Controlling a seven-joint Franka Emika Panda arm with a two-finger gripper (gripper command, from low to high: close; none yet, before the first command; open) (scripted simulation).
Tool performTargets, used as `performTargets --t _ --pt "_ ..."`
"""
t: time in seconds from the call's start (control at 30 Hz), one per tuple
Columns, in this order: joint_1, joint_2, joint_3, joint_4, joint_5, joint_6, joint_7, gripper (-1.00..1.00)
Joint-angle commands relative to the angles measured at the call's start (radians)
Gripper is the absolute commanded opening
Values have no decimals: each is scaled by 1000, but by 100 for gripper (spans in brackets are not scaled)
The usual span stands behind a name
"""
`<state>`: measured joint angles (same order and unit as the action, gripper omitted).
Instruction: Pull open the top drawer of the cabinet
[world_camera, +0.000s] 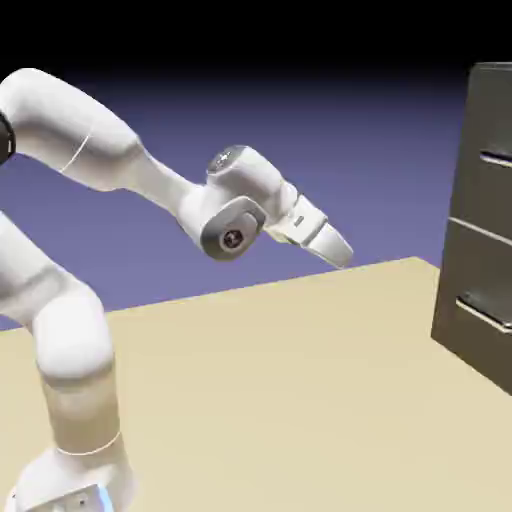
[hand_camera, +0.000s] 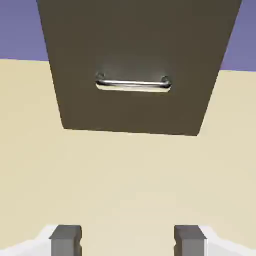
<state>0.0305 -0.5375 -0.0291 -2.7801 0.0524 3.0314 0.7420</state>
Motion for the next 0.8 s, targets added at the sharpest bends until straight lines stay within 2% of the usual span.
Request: performTargets --t 0.0,0.77 --pt "15 27 -24 25 44 -5 1 0" --pt "368 648 -579 595 1044 -112 21 0"
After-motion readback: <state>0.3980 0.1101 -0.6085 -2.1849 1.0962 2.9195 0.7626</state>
